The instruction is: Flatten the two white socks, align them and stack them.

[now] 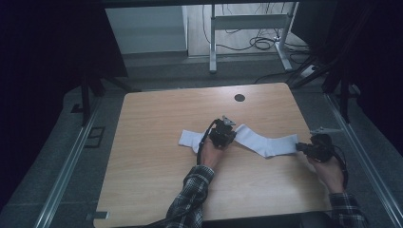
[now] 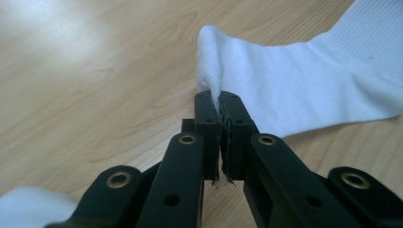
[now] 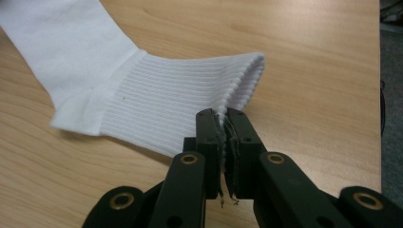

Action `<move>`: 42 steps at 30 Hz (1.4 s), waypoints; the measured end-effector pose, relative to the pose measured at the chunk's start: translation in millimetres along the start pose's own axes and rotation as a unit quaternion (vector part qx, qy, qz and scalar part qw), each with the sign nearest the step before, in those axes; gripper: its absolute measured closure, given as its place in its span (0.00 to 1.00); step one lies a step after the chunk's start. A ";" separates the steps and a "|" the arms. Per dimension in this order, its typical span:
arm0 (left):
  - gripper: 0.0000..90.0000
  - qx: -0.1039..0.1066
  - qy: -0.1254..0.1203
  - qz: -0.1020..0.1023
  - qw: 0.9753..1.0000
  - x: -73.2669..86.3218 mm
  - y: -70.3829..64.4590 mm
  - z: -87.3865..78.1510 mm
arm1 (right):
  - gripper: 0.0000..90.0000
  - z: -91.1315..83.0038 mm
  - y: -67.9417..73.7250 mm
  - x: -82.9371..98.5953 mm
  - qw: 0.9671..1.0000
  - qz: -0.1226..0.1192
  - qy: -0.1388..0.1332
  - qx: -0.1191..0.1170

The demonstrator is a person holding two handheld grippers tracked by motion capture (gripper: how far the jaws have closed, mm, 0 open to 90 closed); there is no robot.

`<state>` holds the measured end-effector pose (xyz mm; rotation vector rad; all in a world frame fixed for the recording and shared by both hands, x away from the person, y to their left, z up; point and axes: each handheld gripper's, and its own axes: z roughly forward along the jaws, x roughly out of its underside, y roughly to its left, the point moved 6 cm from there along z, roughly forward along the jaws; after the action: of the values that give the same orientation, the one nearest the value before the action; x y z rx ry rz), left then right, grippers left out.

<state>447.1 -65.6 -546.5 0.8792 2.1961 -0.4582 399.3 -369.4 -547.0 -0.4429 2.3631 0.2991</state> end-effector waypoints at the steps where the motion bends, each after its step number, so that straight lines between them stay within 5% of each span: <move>1: 0.97 -0.001 -0.002 0.003 1.000 -0.7 0.6 -3.6 | 0.93 -2.1 2.0 -2.5 1.000 -0.002 -0.006 -0.002; 9: 0.97 -0.012 -0.016 0.006 1.000 3.2 8.6 -43.8 | 0.93 -12.0 23.9 -17.0 0.999 -0.016 -0.029 -0.028; 18: 0.96 -0.035 -0.021 0.008 0.999 26.9 22.6 -93.8 | 0.93 -12.1 66.1 -34.3 0.996 -0.048 -0.039 -0.071; 33: 0.96 -0.061 -0.034 -0.040 0.997 99.0 39.6 -174.3 | 0.93 2.9 144.9 -50.7 0.984 -0.106 -0.031 -0.137; 42: 0.96 -0.069 -0.012 -0.060 0.996 149.0 38.8 -184.7 | 0.93 26.1 176.4 -35.3 0.978 -0.135 0.010 -0.159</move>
<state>308.1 130.1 -531.8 0.6690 2.2372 -0.3670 370.0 -191.2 -526.0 -0.9125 2.2446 0.5472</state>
